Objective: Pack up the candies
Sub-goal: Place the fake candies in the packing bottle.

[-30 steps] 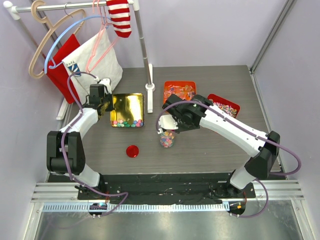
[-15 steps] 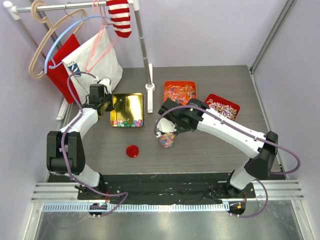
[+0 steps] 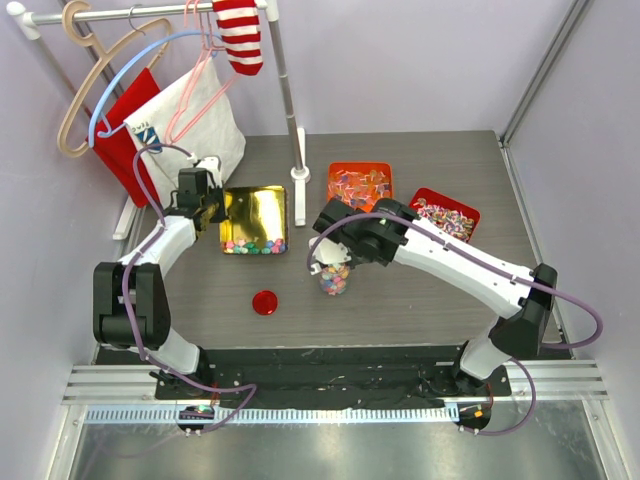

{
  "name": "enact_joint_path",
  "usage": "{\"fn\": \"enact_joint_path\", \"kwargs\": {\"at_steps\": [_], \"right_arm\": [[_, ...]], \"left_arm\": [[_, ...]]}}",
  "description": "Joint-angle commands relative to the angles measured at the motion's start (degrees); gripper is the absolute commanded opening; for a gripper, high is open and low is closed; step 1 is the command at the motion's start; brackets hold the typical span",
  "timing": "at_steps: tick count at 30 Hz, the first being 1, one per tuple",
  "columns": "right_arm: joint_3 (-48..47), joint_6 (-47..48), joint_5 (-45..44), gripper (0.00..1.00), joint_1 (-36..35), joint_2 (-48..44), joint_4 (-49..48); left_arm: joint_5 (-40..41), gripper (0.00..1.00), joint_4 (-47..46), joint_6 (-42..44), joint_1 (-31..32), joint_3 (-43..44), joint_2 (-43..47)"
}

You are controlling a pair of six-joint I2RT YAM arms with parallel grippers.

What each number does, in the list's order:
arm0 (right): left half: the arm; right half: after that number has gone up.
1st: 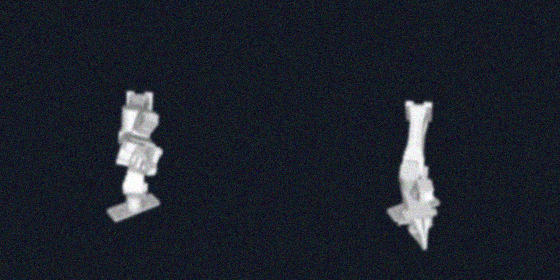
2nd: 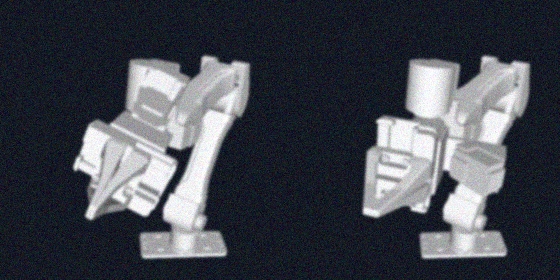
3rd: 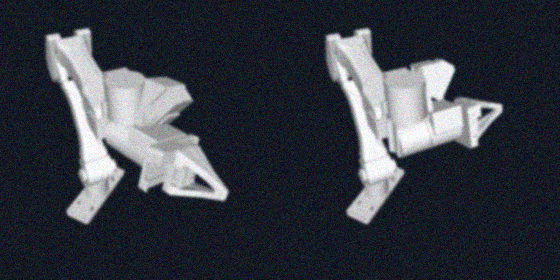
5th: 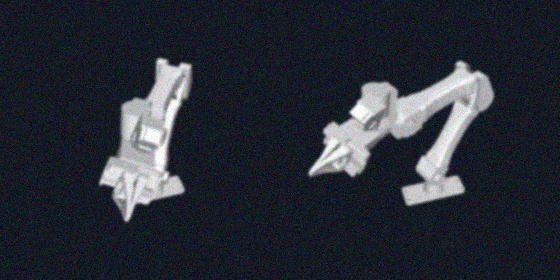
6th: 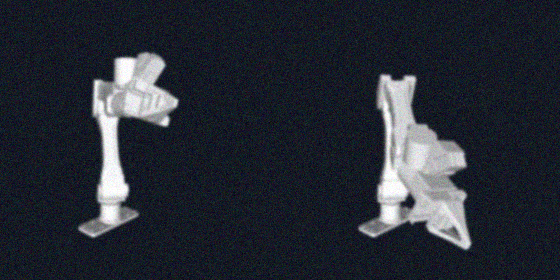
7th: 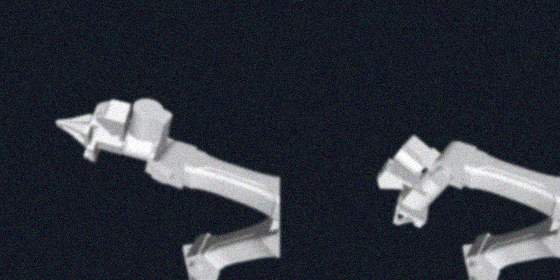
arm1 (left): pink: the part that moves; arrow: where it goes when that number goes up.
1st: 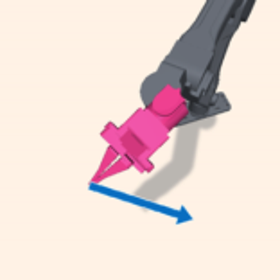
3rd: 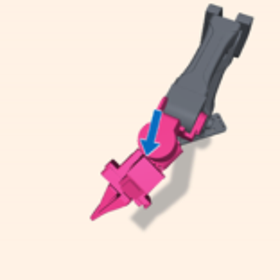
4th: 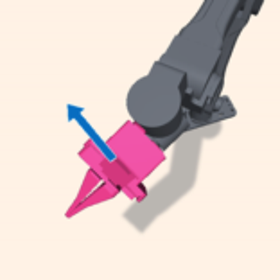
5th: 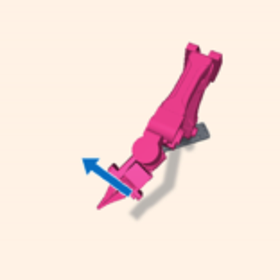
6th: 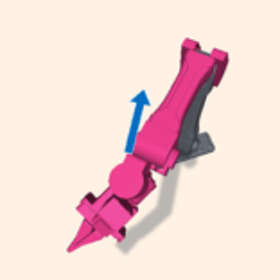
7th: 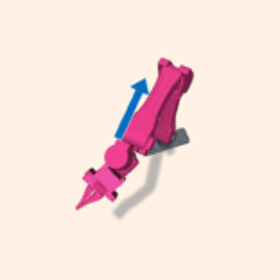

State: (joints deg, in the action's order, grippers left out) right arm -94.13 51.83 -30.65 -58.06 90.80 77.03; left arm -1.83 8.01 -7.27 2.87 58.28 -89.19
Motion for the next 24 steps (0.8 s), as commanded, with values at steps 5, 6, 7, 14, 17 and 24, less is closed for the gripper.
{"fn": "enact_joint_path", "kwargs": {"at_steps": [5, 6, 7, 14, 17, 24], "right_arm": [[-2.7, 6.3, -8.5, 0.01, -0.4, -0.9, -10.8], [-2.0, 7.0, -8.8, 0.01, -0.3, -0.5, -12.0], [-1.9, 8.3, -9.2, 0.01, -0.4, -0.4, -14.8], [-3.0, 15.9, -12.6, 0.01, -1.0, 4.6, -27.0], [-3.5, 20.6, -14.6, 0.01, -2.1, 7.6, -31.8], [-5.4, 29.7, -17.3, 0.01, -5.7, 14.7, -41.8]], "left_arm": [[-4.0, 0.00, -2.3, -2.0, -0.2, 2.7, 1.7], [-4.1, 0.00, -2.1, -2.1, -0.3, 2.8, 1.8], [-4.2, 0.00, -2.0, -2.1, -0.3, 2.7, 1.8], [-2.2, 0.00, -1.7, -2.3, -0.2, 2.6, 2.5], [-2.1, 0.00, -1.7, -2.7, 0.2, 2.3, 3.1], [1.5, 0.00, -0.5, -2.7, 2.5, 3.2, 2.1]]}}
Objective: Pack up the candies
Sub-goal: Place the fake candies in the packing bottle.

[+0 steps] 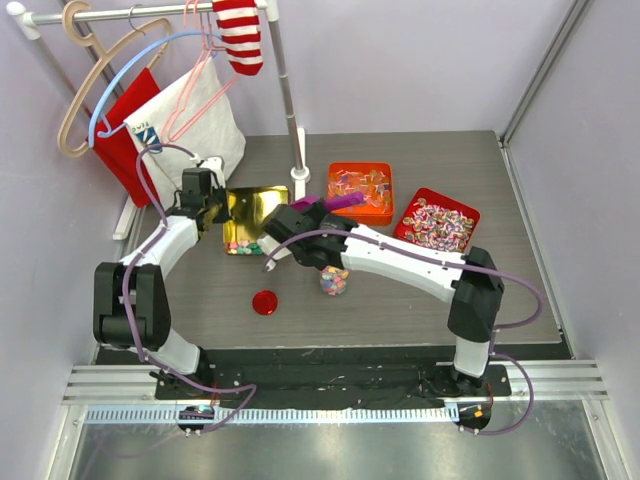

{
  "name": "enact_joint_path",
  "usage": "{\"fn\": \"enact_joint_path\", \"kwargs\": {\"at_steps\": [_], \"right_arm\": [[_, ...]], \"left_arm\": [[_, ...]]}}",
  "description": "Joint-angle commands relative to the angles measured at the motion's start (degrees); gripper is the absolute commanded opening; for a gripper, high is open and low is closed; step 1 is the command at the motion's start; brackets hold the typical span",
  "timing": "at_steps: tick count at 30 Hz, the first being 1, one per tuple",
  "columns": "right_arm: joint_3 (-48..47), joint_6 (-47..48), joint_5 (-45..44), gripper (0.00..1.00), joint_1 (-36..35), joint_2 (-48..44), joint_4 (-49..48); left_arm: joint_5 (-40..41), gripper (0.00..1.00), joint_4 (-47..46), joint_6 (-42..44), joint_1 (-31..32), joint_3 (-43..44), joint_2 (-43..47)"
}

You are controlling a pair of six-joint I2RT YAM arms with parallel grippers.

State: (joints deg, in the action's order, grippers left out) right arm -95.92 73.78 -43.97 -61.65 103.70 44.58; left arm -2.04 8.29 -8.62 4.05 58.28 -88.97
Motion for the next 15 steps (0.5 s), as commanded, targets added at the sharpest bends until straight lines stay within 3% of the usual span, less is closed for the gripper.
{"fn": "enact_joint_path", "kwargs": {"at_steps": [1, 15], "right_arm": [[-4.3, 8.0, -4.0, 0.01, -2.6, 3.2, -9.9], [-8.0, 13.2, -5.5, 0.01, -2.5, 10.8, -16.9]], "left_arm": [[1.7, 0.00, -0.6, -1.2, 1.8, 3.3, 1.9], [3.4, 0.00, 0.2, -0.4, 3.1, 3.9, 1.5]]}}
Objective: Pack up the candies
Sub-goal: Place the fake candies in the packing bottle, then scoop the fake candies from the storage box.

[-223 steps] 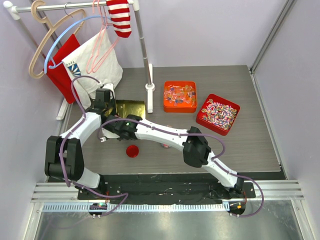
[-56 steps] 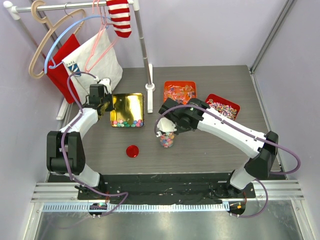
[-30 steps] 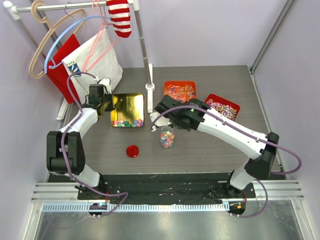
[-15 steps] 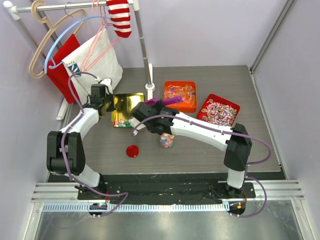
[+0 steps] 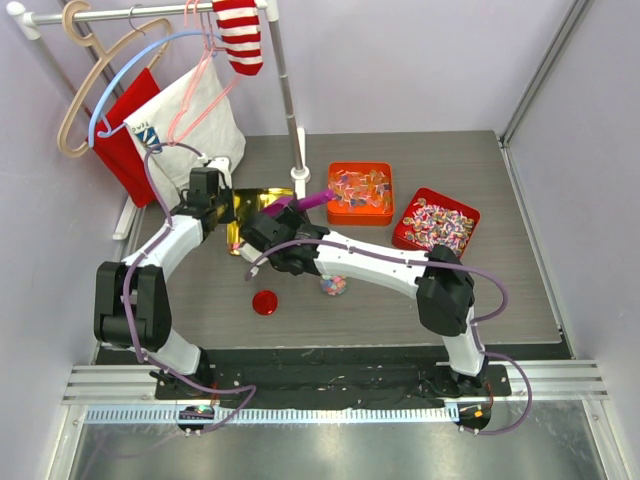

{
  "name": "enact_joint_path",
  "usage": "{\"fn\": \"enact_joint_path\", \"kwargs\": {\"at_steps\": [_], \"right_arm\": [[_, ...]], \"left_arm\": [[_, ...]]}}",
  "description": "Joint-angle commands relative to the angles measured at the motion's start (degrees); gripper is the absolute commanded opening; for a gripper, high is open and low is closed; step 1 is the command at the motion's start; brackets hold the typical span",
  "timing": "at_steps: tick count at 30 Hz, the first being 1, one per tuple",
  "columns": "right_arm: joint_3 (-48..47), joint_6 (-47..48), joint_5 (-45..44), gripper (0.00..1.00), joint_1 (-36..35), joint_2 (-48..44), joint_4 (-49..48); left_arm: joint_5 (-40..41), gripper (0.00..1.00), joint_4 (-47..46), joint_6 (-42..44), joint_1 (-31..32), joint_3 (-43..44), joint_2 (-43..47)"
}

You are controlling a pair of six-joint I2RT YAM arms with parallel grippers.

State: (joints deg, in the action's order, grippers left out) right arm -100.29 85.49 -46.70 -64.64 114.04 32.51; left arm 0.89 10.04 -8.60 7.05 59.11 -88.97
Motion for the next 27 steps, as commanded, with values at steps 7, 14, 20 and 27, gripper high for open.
{"fn": "enact_joint_path", "kwargs": {"at_steps": [7, 14, 20, 27], "right_arm": [[-10.0, -9.5, -2.3, 0.01, 5.6, -1.4, -4.6], [-6.1, -16.8, 0.9, 0.01, 12.7, -7.7, -2.1], [-5.6, -21.5, 6.7, 0.01, 18.1, -8.8, 5.0], [-6.4, -28.4, 19.0, 0.01, 19.9, -8.9, 14.3]], "left_arm": [[-0.4, 0.00, -1.8, -0.2, 0.1, 2.9, 2.4], [-3.3, 0.00, -2.7, -0.4, 0.2, 2.4, 2.8], [-12.0, 0.00, -5.9, 0.3, 0.1, 0.0, 6.0], [-16.0, 0.00, -6.4, 0.0, 0.1, -0.1, 7.1]]}}
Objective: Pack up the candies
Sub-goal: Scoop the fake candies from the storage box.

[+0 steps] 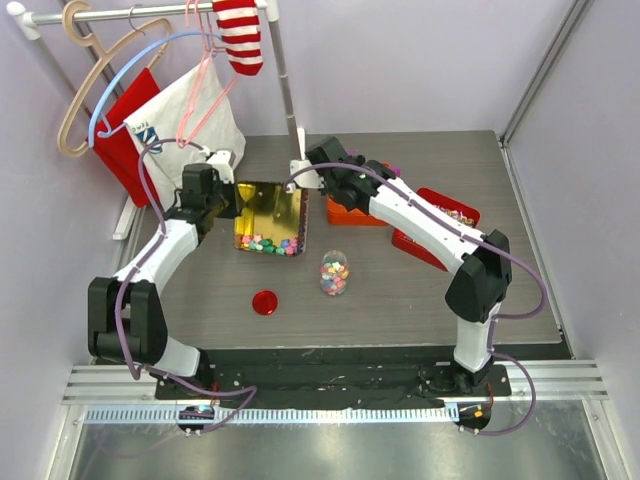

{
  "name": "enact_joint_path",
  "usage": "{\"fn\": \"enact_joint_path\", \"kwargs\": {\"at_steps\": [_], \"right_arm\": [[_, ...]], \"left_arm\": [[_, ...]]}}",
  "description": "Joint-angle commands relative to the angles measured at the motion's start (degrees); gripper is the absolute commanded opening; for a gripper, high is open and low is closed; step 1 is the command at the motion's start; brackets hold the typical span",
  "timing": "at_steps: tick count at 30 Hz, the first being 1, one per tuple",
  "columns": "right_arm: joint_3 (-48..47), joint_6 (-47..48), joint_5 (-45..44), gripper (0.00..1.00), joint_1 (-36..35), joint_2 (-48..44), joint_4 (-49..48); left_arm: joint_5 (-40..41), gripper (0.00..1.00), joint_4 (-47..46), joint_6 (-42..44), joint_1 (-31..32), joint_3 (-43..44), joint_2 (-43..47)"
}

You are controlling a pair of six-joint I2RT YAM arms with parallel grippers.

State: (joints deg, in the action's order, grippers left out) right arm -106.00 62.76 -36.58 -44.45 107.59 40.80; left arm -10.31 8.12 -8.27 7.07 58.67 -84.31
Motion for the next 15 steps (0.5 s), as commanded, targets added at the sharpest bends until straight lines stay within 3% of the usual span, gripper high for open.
{"fn": "enact_joint_path", "kwargs": {"at_steps": [1, 15], "right_arm": [[-1.2, -6.4, 10.2, 0.01, -0.3, -2.5, 6.7], [-6.5, -10.3, 20.5, 0.01, -3.4, -4.6, 16.2]], "left_arm": [[-4.8, 0.00, -4.4, -0.3, 0.1, 0.3, 2.3], [-4.5, 0.00, -4.1, -0.3, 0.0, 0.4, 1.3]]}}
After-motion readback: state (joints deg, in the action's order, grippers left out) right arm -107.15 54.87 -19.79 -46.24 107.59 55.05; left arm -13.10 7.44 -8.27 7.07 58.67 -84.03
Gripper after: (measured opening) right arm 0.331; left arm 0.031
